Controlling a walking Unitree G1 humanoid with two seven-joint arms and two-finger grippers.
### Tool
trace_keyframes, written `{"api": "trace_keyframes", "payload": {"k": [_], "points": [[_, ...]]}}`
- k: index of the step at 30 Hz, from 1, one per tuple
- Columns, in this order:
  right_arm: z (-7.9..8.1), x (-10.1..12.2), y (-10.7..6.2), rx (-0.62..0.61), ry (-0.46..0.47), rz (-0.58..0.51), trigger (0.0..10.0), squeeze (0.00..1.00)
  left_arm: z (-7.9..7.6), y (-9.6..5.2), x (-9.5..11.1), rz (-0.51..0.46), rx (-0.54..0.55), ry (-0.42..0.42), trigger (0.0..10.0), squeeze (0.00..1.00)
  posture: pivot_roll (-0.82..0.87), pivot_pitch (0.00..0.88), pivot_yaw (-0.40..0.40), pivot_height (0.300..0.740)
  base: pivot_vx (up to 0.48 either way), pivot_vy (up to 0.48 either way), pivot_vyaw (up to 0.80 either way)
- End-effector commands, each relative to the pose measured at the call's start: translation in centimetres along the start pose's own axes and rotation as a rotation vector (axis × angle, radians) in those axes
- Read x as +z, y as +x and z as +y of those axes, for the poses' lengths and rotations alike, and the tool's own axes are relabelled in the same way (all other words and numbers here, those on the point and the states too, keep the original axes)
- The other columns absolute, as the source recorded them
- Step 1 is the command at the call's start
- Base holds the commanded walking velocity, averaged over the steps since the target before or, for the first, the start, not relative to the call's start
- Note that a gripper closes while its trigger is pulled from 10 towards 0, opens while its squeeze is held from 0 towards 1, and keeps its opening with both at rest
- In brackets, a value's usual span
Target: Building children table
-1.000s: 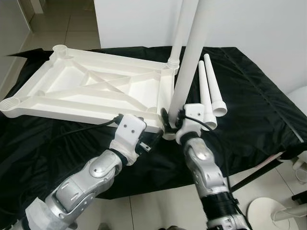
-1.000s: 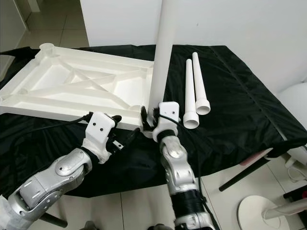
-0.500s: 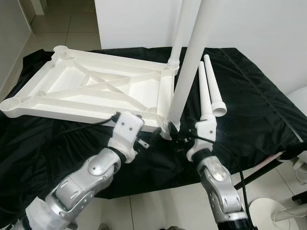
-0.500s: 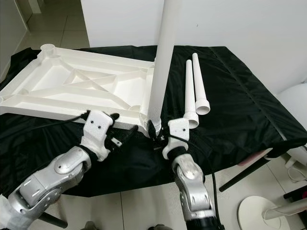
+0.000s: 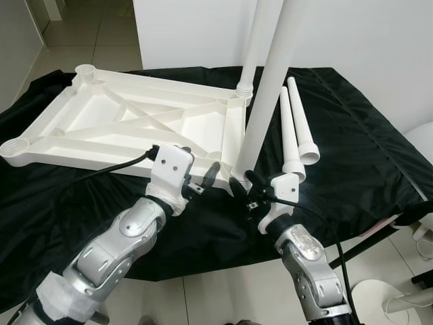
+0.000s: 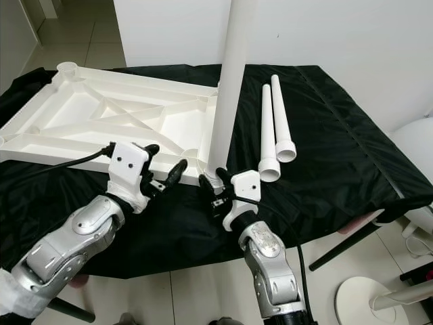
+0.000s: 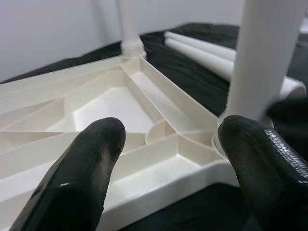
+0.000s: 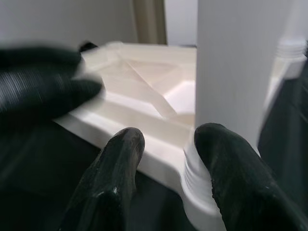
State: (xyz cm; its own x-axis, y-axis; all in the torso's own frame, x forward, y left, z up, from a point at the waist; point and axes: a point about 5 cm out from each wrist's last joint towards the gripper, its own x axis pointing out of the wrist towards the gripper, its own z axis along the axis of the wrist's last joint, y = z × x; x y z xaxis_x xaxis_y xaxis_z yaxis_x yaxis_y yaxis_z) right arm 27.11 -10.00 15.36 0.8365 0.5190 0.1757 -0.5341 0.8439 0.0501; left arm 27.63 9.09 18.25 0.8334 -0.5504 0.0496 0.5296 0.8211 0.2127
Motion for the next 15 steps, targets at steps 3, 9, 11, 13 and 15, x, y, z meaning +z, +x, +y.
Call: {"api": "trace_keyframes", "payload": {"k": [3, 9, 11, 13, 15], "points": [[-0.7, 0.2, 0.5, 0.026, -0.033, 0.008, 10.0, 0.0, 0.0, 0.7, -0.8, 0.06, 0.001, 0.033, 10.0, 0.0, 0.0, 0.058, -0.037, 0.74, 0.0, 0.0, 0.0], [-1.8, 0.5, 0.9, -0.002, -0.046, 0.002, 10.0, 0.0, 0.1, 1.7, -1.2, 0.099, 0.017, 0.064, 10.0, 0.0, 0.0, 0.063, -0.035, 0.74, 0.0, 0.0, 0.0], [-2.2, 0.6, 0.9, -0.019, -0.043, -0.001, 10.0, 0.0, 0.4, 2.0, -1.5, 0.125, 0.039, 0.059, 10.0, 0.0, 0.0, 0.066, -0.031, 0.74, 0.0, 0.0, 0.0], [-2.4, 0.6, 0.8, -0.033, -0.035, -0.002, 10.0, 0.0, 0.6, 2.2, -1.6, 0.133, 0.046, 0.054, 10.0, 0.0, 0.0, 0.067, -0.03, 0.74, 0.0, 0.0, 0.0], [-3.0, 0.5, 0.6, -0.073, -0.032, 0.003, 10.0, 0.0, 1.2, 2.5, -2.3, 0.178, 0.069, 0.033, 10.0, 0.0, -0.01, 0.069, -0.024, 0.74, 0.0, 0.0, 0.0]]}}
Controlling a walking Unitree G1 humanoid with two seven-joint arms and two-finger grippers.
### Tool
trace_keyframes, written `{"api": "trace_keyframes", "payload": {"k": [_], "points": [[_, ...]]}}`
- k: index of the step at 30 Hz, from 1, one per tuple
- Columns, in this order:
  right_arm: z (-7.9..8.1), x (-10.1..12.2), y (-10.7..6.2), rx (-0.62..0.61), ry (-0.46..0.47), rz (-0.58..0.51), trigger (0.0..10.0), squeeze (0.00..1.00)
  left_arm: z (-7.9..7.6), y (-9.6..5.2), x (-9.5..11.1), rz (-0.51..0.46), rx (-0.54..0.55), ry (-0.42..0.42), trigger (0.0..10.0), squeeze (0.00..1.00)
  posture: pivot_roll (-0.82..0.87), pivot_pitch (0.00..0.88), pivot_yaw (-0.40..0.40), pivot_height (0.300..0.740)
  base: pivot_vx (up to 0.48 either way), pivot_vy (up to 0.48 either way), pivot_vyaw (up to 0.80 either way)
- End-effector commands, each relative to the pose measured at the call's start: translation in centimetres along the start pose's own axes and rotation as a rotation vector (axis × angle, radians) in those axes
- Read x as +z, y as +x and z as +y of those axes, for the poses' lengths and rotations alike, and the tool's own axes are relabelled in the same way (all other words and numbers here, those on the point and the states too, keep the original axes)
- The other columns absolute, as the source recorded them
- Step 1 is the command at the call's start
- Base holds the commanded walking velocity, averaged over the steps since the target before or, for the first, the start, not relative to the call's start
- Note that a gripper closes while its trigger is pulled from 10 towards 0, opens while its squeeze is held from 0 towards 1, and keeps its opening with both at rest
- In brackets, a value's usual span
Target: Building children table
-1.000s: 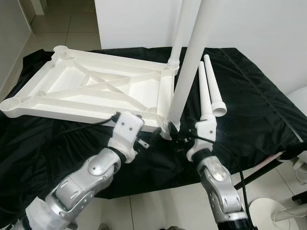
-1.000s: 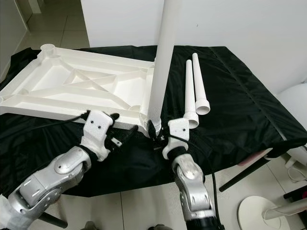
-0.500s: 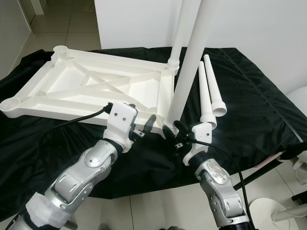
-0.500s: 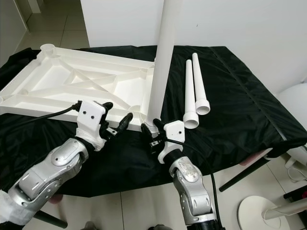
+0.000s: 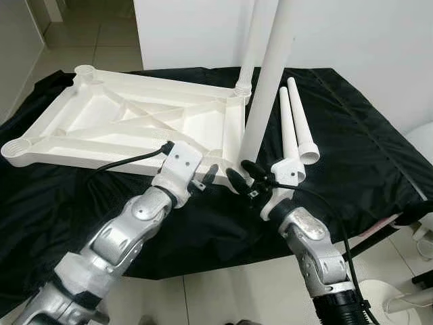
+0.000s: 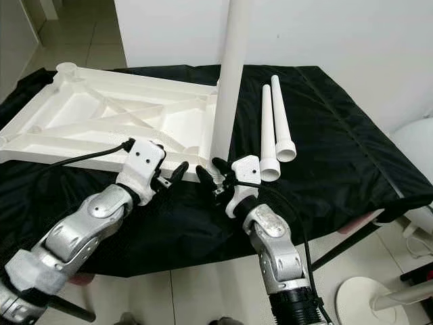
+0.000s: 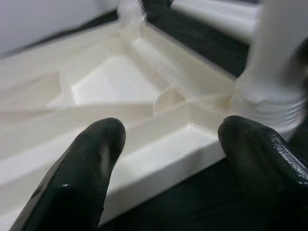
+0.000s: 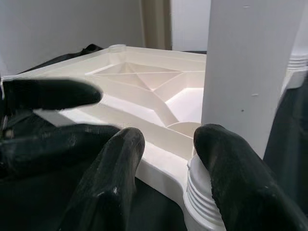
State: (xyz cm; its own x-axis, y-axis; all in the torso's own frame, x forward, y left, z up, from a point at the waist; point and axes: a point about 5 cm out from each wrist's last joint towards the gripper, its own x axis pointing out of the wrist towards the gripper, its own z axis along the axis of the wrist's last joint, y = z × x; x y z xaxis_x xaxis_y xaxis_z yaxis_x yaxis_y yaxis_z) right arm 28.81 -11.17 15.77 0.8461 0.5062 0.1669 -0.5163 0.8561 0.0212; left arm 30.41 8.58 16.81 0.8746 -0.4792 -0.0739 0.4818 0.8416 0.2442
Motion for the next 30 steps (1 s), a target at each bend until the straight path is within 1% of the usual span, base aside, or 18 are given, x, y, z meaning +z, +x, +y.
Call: {"api": "trace_keyframes", "payload": {"k": [1, 3, 6, 7, 9, 10, 12, 13, 14, 17, 18, 23, 28, 29, 30], "points": [[-1.2, -0.1, -0.4, -0.07, -0.007, 0.003, 10.0, 0.0, 0.6, 0.2, -0.8, 0.056, 0.017, -0.002, 10.0, 0.0, -0.01, 0.07, -0.021, 0.74, 0.0, 0.0, 0.0], [-1.3, -0.2, -0.4, -0.08, -0.015, 0.011, 10.0, 0.0, 0.7, 0.3, -1.0, 0.068, 0.02, 0.01, 10.0, 0.0, -0.01, 0.071, -0.018, 0.74, 0.0, 0.0, 0.0], [-0.8, -0.6, -0.7, -0.074, 0.003, 0.014, 10.0, 0.0, 1.1, 0.6, -1.6, 0.114, 0.032, 0.026, 10.0, 0.0, -0.02, 0.077, -0.012, 0.74, 0.0, 0.0, 0.0], [-0.8, -0.6, -0.7, -0.074, 0.003, 0.014, 10.0, 0.0, 1.1, 0.6, -1.6, 0.114, 0.032, 0.026, 10.0, 0.0, -0.02, 0.077, -0.012, 0.74, 0.0, 0.0, 0.0], [-0.1, -0.8, -1.0, -0.033, 0.018, 0.012, 10.0, 0.0, 1.5, 0.9, -1.9, 0.139, 0.051, 0.029, 10.0, 0.0, -0.02, 0.081, -0.01, 0.74, 0.0, 0.0, 0.0], [-0.1, -0.8, -1.0, -0.033, 0.018, 0.012, 10.0, 0.0, 1.5, 0.9, -1.9, 0.139, 0.051, 0.029, 10.0, 0.0, -0.02, 0.081, -0.01, 0.74, 0.0, 0.0, 0.0], [0.7, -1.2, -1.5, 0.015, 0.025, 0.022, 10.0, 0.0, 2.1, 1.3, -1.9, 0.145, 0.069, 0.033, 10.0, 0.0, -0.02, 0.086, -0.008, 0.74, 0.0, 0.0, 0.0], [0.7, -1.2, -1.5, 0.015, 0.025, 0.022, 10.0, 0.0, 2.1, 1.3, -1.9, 0.145, 0.069, 0.033, 10.0, 0.0, -0.02, 0.086, -0.008, 0.74, 0.0, 0.0, 0.0], [1.9, -2.0, -2.5, 0.109, 0.005, 0.052, 10.0, 0.0, 2.9, 1.6, -1.6, 0.138, 0.092, 0.029, 10.0, 0.0, -0.02, 0.089, -0.006, 0.74, 0.0, 0.0, 0.0], [2.1, -2.3, -2.8, 0.126, 0.008, 0.068, 10.0, 0.0, 3.2, 1.7, -1.5, 0.14, 0.096, 0.023, 10.0, 0.0, -0.03, 0.092, -0.003, 0.74, 0.0, 0.0, 0.0], [2.1, -2.7, -3.4, 0.144, 0.01, 0.095, 10.0, 0.0, 3.7, 1.9, -1.7, 0.16, 0.083, 0.039, 10.0, 0.0, -0.03, 0.096, 0.003, 0.74, 0.0, 0.0, 0.0], [2.2, -2.6, -3.7, 0.152, 0.007, 0.099, 10.0, 0.0, 4.1, 2.1, -2.0, 0.182, 0.052, 0.066, 10.0, 0.0, -0.04, 0.1, 0.013, 0.74, 0.0, 0.0, 0.0], [2.1, -2.6, -4.0, 0.151, -0.023, 0.106, 10.0, 0.0, 4.5, 2.3, -2.3, 0.2, 0.026, 0.056, 10.0, 0.0, -0.05, 0.101, 0.017, 0.74, 0.0, 0.0, 0.0], [2.1, -2.6, -4.0, 0.152, -0.024, 0.106, 10.0, 0.0, 4.5, 2.3, -2.3, 0.204, 0.014, 0.051, 10.0, 0.0, -0.05, 0.1, 0.022, 0.74, 0.0, 0.0, 0.0], [2.0, -2.6, -4.1, 0.146, -0.026, 0.105, 10.0, 0.0, 4.5, 2.2, -2.1, 0.189, -0.054, 0.025, 10.0, 0.0, -0.05, 0.099, 0.035, 0.74, 0.0, 0.0, 0.0]]}}
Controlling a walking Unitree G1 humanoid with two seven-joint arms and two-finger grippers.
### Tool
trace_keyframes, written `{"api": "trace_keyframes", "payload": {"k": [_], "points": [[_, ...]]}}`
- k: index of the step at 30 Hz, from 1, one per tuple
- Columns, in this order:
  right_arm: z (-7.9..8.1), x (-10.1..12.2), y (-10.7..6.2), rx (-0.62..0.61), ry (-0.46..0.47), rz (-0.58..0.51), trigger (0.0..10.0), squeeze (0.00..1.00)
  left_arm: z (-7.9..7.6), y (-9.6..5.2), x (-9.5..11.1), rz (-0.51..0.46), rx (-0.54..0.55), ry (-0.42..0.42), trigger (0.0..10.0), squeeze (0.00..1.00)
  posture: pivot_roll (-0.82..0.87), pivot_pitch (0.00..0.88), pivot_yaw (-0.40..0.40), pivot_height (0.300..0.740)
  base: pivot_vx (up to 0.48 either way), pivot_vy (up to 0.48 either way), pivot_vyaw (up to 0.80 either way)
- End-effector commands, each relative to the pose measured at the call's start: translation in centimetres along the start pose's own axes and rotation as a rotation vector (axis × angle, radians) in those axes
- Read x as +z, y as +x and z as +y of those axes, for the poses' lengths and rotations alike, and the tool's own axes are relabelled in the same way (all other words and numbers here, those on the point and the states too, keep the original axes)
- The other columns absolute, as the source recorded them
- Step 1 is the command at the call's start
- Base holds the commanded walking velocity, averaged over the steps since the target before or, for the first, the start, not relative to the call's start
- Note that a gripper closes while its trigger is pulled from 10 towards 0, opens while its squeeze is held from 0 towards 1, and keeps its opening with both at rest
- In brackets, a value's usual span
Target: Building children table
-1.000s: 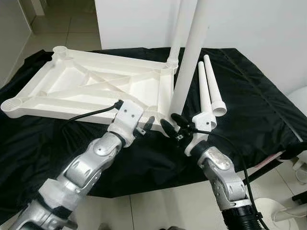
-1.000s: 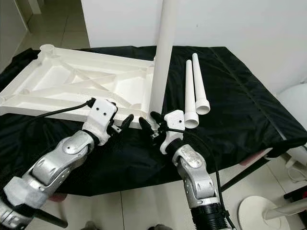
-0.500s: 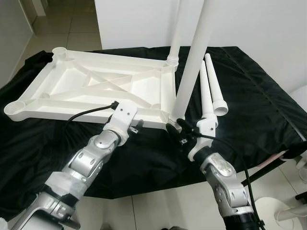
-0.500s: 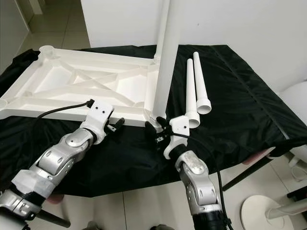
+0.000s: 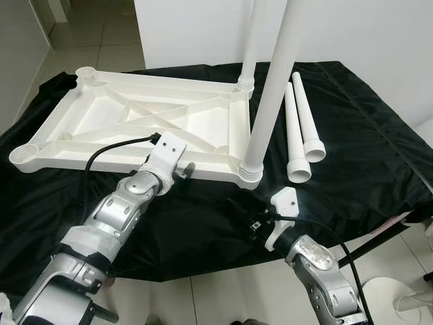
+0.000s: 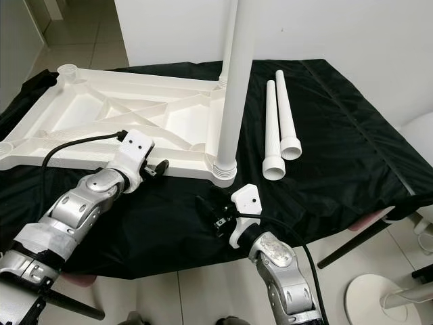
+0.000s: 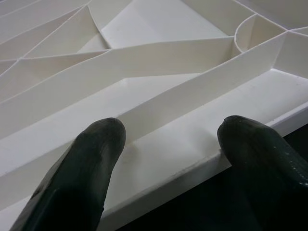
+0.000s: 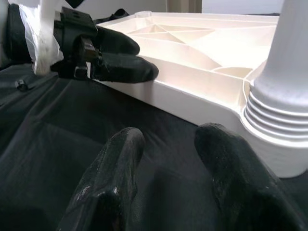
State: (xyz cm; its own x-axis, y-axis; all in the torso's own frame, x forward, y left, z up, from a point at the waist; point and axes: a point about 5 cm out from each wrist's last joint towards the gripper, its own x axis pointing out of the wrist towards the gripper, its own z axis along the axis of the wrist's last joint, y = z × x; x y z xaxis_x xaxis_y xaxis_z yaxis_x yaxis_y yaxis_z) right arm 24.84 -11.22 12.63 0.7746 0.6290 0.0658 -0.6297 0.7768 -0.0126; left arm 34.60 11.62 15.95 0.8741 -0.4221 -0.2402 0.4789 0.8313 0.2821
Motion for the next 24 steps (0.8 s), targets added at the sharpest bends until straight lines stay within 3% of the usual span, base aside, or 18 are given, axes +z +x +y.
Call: {"api": "trace_keyframes", "payload": {"k": [1, 5, 10, 24], "points": [[0.1, 0.0, -0.2, 0.004, -0.009, 0.003, 10.0, 0.0, 0.1, 0.0, -0.2, 0.012, -0.059, -0.009, 10.0, 0.0, -0.05, 0.099, 0.035, 0.74, 0.0, 0.0, 0.0], [-0.1, 0.0, -0.2, -0.008, -0.015, 0.0, 10.0, 0.0, -0.2, -0.2, -0.1, 0.0, -0.227, -0.056, 10.0, 0.0, -0.06, 0.094, 0.047, 0.74, 0.0, 0.0, 0.0], [0.0, 0.1, -0.1, -0.012, -0.022, -0.004, 10.0, 0.0, -0.2, -0.1, -0.3, 0.014, -0.279, -0.087, 10.0, 0.0, -0.07, 0.091, 0.056, 0.74, 0.0, 0.0, 0.0], [-0.2, 0.2, 0.0, -0.017, -0.047, 0.002, 10.0, 0.0, 1.3, 1.1, -1.5, 0.128, -0.175, -0.047, 10.0, 0.0, -0.08, 0.092, 0.053, 0.74, 0.0, 0.0, 0.0]]}}
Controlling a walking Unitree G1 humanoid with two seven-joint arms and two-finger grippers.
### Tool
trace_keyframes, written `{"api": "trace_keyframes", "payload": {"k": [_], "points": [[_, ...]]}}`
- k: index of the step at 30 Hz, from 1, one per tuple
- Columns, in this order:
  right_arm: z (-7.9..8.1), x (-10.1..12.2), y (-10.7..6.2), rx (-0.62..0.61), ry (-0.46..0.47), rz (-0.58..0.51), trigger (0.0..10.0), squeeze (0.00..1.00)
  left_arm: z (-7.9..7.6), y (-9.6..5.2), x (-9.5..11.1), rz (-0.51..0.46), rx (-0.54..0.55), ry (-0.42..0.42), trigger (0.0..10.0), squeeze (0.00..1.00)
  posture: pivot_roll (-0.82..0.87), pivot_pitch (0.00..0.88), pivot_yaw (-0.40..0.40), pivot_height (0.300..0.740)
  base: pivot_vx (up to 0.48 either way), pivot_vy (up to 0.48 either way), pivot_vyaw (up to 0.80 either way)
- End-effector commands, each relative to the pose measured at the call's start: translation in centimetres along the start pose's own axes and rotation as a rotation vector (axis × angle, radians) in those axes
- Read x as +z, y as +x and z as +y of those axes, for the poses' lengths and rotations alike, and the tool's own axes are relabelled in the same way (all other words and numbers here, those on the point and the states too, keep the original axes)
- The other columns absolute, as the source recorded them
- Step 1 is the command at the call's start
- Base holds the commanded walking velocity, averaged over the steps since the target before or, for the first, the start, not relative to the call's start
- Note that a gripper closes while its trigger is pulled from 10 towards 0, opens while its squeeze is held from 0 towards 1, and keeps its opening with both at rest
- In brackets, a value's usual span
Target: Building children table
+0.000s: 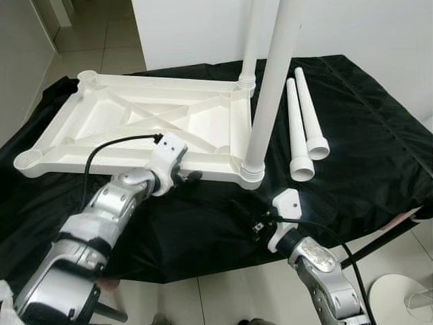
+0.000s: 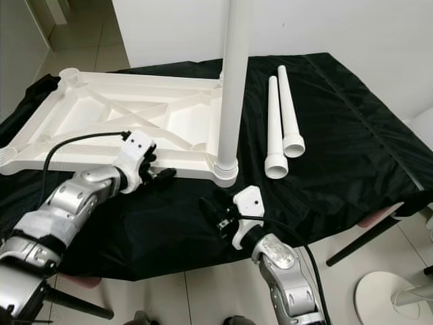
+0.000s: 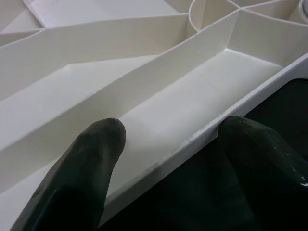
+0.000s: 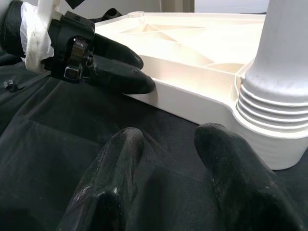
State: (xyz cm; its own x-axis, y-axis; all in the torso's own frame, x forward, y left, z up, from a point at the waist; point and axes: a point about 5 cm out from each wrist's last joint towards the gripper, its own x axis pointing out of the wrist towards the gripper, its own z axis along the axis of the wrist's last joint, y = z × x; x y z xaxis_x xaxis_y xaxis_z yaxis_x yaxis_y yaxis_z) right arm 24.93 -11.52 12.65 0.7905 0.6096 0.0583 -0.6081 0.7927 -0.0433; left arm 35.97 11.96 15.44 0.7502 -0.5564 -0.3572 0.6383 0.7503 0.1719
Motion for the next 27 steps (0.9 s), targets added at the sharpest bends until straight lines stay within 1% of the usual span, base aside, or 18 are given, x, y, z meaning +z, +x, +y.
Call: {"api": "trace_keyframes", "payload": {"k": [1, 3, 6, 12, 15, 18, 19, 20, 21, 23, 24, 27], "points": [[0.0, 0.2, 0.1, 0.008, -0.018, -0.005, 10.0, 0.0, 0.7, -0.1, -1.2, 0.068, 0.029, 0.004, 10.0, 0.0, -0.08, 0.092, 0.053, 0.74, 0.0, 0.0, 0.0], [0.0, 0.2, 0.1, 0.01, -0.024, -0.003, 10.0, 0.0, 0.9, -0.2, -1.7, 0.112, 0.022, 0.024, 10.0, 0.0, -0.08, 0.091, 0.053, 0.74, 0.0, 0.0, 0.0], [-0.1, 0.2, 0.3, 0.013, -0.033, -0.003, 10.0, 0.0, 1.2, -0.2, -2.3, 0.161, 0.022, 0.022, 10.0, 0.0, -0.08, 0.086, 0.054, 0.74, 0.0, 0.0, 0.0], [-0.1, 0.1, 0.4, 0.014, -0.035, -0.001, 10.0, 0.0, 1.0, -0.2, -2.3, 0.172, -0.015, 0.034, 10.0, 0.0, -0.08, 0.082, 0.058, 0.74, 0.0, 0.0, 0.0], [0.0, 0.1, 0.6, 0.022, -0.044, 0.0, 10.0, 0.0, 0.5, -0.2, -2.3, 0.185, -0.114, 0.087, 10.0, 0.0, -0.09, 0.076, 0.06, 0.74, 0.0, 0.0, 0.0], [0.0, 0.0, 0.7, 0.026, -0.05, 0.001, 10.0, 0.0, 0.2, -0.3, -1.9, 0.171, -0.182, 0.148, 10.0, 0.0, -0.09, 0.07, 0.062, 0.74, 0.0, 0.0, 0.0], [0.0, 0.0, 0.7, 0.026, -0.05, 0.001, 10.0, 0.0, 0.2, -0.3, -1.9, 0.171, -0.182, 0.148, 10.0, 0.0, -0.09, 0.07, 0.062, 0.74, 0.0, 0.0, 0.0], [0.0, 0.0, 0.7, 0.028, -0.052, 0.002, 10.0, 0.0, 0.0, -0.4, -1.7, 0.162, -0.215, 0.181, 10.0, 0.0, -0.09, 0.068, 0.063, 0.74, 0.0, 0.0, 0.0], [0.0, 0.0, 0.7, 0.028, -0.052, 0.002, 10.0, 0.0, 0.0, -0.4, -1.7, 0.162, -0.215, 0.181, 10.0, 0.0, -0.09, 0.068, 0.063, 0.74, 0.0, 0.0, 0.0], [0.0, 0.0, 0.8, 0.031, -0.055, 0.003, 10.0, 0.0, -0.4, -0.6, -1.6, 0.153, -0.271, 0.227, 10.0, 0.0, -0.09, 0.068, 0.063, 0.74, 0.0, 0.0, 0.0], [0.1, -0.1, 0.8, 0.034, -0.056, 0.005, 10.0, 0.0, -0.6, -0.8, -1.5, 0.152, -0.302, 0.231, 10.0, 0.0, -0.09, 0.064, 0.063, 0.74, 0.0, 0.0, 0.0], [0.1, -0.1, 0.8, 0.035, -0.057, 0.006, 10.0, 0.0, -0.6, -0.8, -1.5, 0.154, -0.306, 0.219, 10.0, 0.0, -0.09, 0.064, 0.063, 0.74, 0.0, 0.0, 0.0]]}}
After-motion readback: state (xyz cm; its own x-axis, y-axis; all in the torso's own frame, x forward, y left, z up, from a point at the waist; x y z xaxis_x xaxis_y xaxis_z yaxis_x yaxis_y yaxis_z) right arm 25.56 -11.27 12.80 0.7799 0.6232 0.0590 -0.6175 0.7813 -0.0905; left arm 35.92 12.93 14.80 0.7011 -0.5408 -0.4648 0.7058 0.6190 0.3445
